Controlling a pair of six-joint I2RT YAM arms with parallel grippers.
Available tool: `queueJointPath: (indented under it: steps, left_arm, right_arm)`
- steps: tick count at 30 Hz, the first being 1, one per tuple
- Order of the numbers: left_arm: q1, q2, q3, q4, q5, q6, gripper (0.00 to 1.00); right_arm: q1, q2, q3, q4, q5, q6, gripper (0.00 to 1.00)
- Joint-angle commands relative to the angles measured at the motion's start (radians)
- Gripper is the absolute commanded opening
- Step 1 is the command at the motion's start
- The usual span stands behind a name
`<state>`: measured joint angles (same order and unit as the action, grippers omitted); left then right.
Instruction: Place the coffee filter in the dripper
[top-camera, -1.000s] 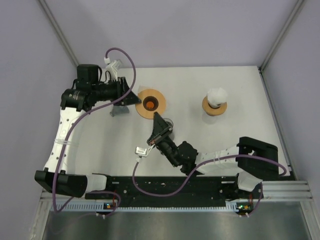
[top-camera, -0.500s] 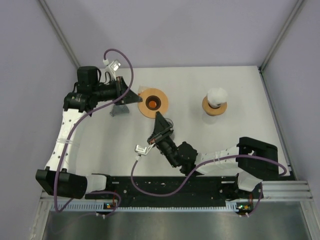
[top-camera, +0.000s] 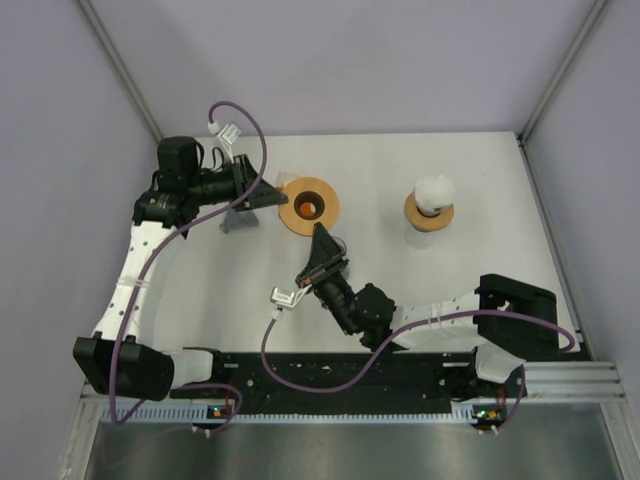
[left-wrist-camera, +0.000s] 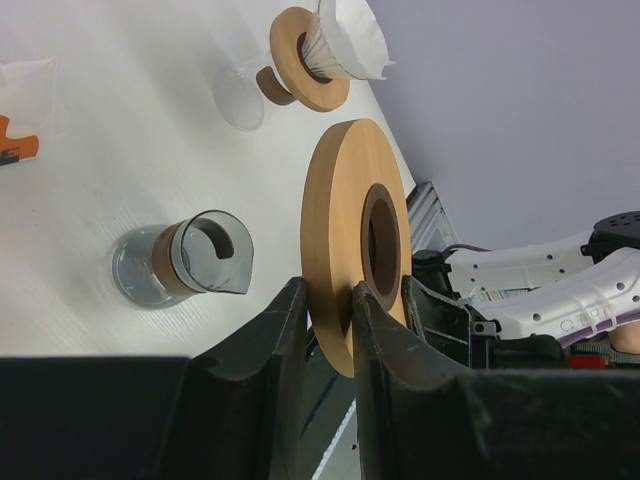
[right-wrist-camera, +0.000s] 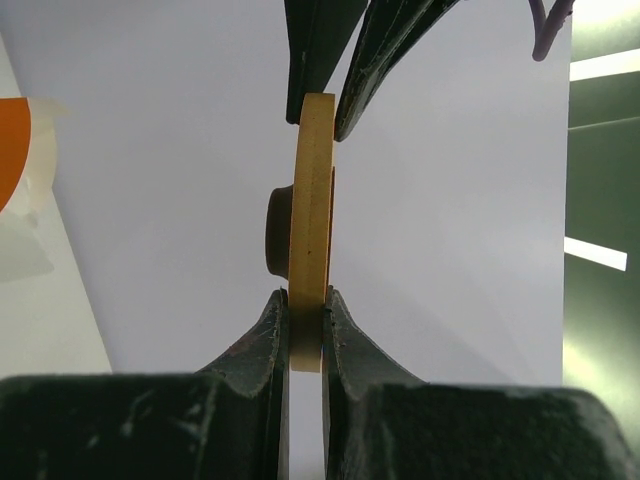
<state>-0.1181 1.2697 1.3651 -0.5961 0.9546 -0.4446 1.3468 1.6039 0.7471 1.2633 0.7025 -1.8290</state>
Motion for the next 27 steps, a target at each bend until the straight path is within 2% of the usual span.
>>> queueJointPath:
  steps: [1, 11, 12, 15, 16, 21, 22, 23, 26, 27]
  left_arm:
    - [-0.031, -0.038, -0.049, -0.021, 0.144, -0.006, 0.28]
    - [-0.032, -0.061, -0.112, 0.079, 0.22, -0.103, 0.31]
    - [-0.034, -0.064, -0.119, 0.09, 0.225, -0.109, 0.29]
    - [-0.04, -0.073, -0.135, 0.119, 0.24, -0.131, 0.05]
    - [-0.04, -0.07, -0.135, 0.124, 0.243, -0.135, 0.0]
    - [-0.04, -0.047, -0.104, 0.111, 0.236, -0.141, 0.0]
    - [-0.038, -0.043, -0.095, 0.101, 0.231, -0.135, 0.0]
    - [-0.037, -0.035, -0.084, 0.09, 0.225, -0.126, 0.0]
    - [-0.025, -0.009, -0.045, 0.052, 0.205, -0.089, 0.0]
    - [-0.015, 0.0, -0.029, 0.041, 0.2, -0.074, 0.0]
  right_arm:
    - [0.006, -0.013, 0.097, 0.114, -0.069, 0.004, 0.0]
    - [0.002, 0.002, 0.133, 0.067, -0.07, 0.031, 0.0]
    - [-0.001, 0.008, 0.142, 0.056, -0.072, 0.039, 0.0]
    - [-0.003, 0.027, 0.164, 0.039, -0.069, 0.043, 0.0]
    - [-0.002, 0.033, 0.17, 0.033, -0.061, 0.043, 0.0]
    - [-0.001, 0.042, 0.193, -0.027, -0.009, 0.1, 0.0]
    - [-0.003, 0.042, 0.192, -0.037, 0.003, 0.121, 0.03]
    - [-0.002, 0.041, 0.192, -0.056, 0.021, 0.143, 0.12]
    - [0.002, 0.03, 0.201, -0.163, 0.084, 0.243, 0.46]
    - [0.003, 0.021, 0.201, -0.217, 0.101, 0.288, 0.54]
